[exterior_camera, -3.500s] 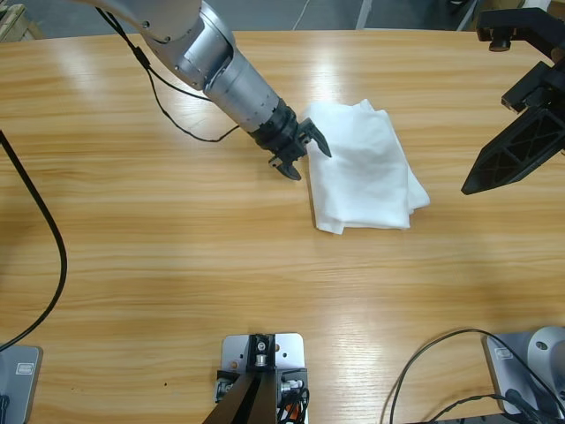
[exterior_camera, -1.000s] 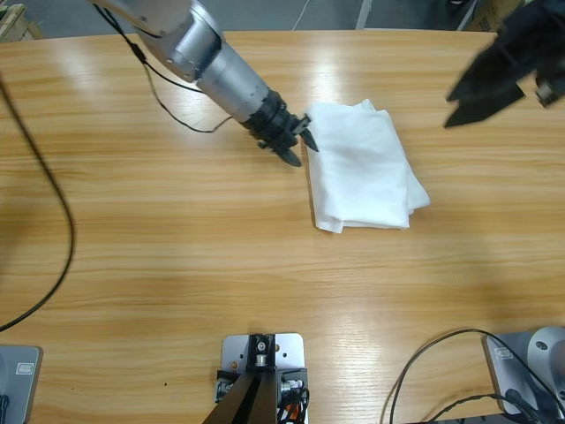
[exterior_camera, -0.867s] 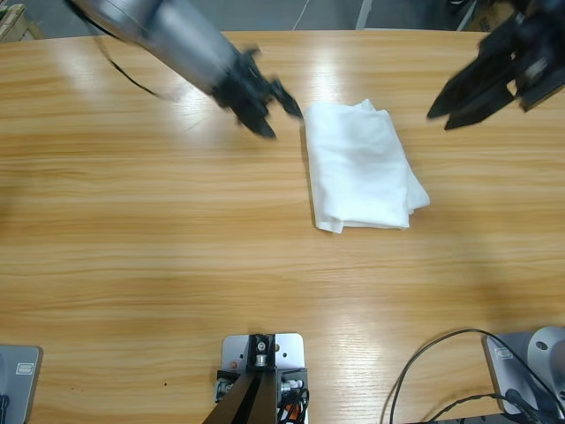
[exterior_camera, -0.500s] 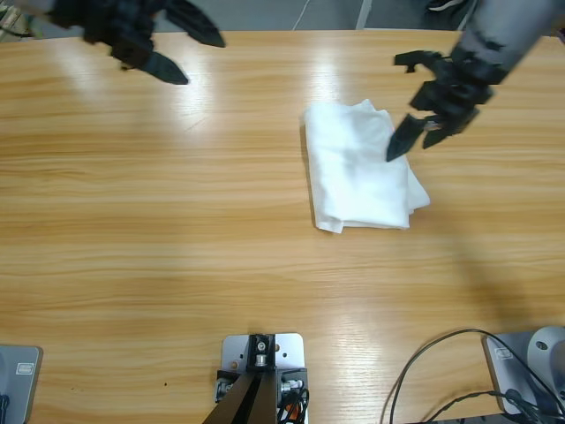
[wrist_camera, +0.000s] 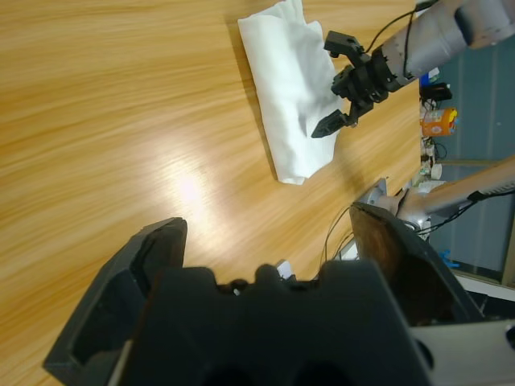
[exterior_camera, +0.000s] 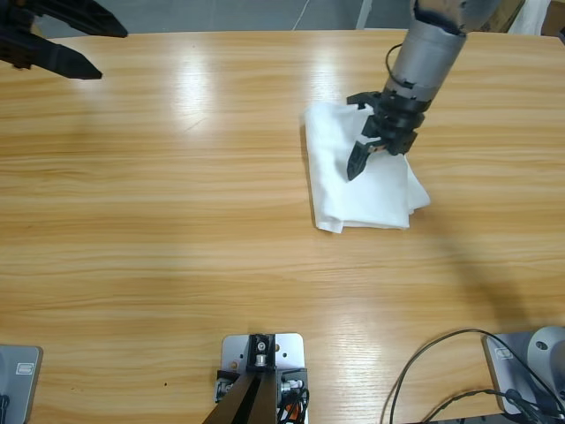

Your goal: Fold clothes

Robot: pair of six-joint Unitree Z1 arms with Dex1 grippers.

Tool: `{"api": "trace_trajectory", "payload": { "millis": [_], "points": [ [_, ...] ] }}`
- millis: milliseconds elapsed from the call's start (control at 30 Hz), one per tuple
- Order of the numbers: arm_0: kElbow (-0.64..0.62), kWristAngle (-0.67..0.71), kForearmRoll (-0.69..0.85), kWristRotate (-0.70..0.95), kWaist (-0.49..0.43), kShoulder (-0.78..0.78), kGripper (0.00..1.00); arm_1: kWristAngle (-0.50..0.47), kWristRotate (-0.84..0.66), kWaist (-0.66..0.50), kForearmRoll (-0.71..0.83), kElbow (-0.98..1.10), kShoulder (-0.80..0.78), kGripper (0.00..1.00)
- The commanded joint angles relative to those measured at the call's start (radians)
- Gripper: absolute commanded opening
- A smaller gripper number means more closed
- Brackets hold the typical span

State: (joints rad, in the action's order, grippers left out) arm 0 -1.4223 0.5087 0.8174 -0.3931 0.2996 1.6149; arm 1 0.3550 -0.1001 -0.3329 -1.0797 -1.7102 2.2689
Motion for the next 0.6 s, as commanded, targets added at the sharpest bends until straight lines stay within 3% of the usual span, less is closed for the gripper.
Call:
{"api": "trace_trajectory", "payload": {
  "millis": [33, 367, 600],
  "points": [
    [0.039, 0.033, 0.093, 0.074, -0.054, -0.046, 0.797, 0.081, 0.010, -0.126, -0.002, -0.053, 0.092, 0.991],
    [0.057, 0.051, 0.133, 0.126, -0.094, -0.076, 0.798, 0.160, -0.005, -0.307, -0.115, -0.327, 0.132, 0.991],
    [0.091, 0.063, 0.174, 0.175, -0.148, -0.132, 0.798, 0.128, -0.030, -0.349, -0.216, -0.428, 0.153, 0.991]
  ]
}}
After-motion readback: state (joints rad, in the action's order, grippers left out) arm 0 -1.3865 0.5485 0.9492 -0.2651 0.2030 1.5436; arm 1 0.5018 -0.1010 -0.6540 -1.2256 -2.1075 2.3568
